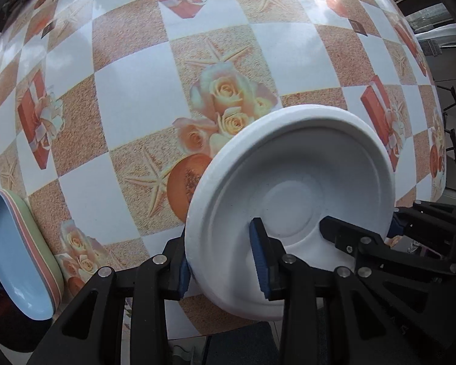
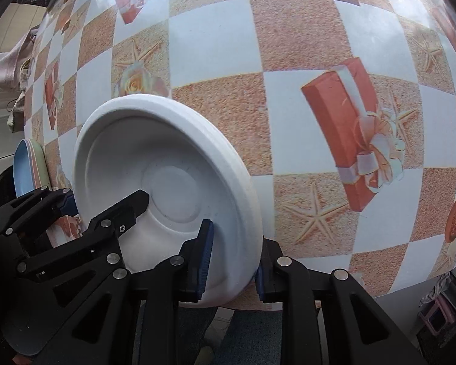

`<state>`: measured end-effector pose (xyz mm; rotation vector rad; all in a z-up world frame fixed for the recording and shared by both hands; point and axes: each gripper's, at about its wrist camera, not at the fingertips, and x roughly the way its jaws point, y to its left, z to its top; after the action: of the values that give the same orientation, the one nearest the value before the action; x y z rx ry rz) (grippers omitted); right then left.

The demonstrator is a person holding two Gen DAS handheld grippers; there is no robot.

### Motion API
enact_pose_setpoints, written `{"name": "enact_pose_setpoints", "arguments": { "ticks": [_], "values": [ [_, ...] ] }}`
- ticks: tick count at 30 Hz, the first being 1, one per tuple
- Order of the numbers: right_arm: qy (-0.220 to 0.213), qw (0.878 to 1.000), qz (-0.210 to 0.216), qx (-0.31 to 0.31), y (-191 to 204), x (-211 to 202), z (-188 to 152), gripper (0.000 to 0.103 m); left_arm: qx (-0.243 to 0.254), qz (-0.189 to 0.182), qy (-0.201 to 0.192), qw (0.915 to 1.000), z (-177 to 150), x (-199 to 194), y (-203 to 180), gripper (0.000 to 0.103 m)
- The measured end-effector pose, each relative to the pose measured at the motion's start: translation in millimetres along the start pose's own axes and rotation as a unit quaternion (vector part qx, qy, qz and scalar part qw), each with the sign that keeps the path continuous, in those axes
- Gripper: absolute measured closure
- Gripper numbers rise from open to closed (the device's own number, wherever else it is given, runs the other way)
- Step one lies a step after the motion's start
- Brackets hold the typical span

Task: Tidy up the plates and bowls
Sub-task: 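Lift the bowl stack with both grippers and carry it over the light-blue plate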

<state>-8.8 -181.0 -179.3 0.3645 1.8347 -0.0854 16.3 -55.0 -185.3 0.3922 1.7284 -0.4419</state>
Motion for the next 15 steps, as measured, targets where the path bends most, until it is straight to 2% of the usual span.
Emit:
{"name": "enact_pose_setpoints", "arguments": {
  "ticks": [7,9,15],
  "values": [
    [0.021,0.998,-0.013,-0.057,52,11,-2,0.076,-0.053,-0.006,-0.002,0.9986,-31,0,41,0.065],
    [0.029,0.998,-0.012,-0.062,63,15,-3,0.076,-0.056,-0.004,-0.002,0.9984,-31,-6,39,0.065],
    [0.043,0.996,-0.015,-0.082,79,18,-7,0.076,-0.066,-0.01,-0.001,0.9978,-58,-5,56,0.065]
  ]
}}
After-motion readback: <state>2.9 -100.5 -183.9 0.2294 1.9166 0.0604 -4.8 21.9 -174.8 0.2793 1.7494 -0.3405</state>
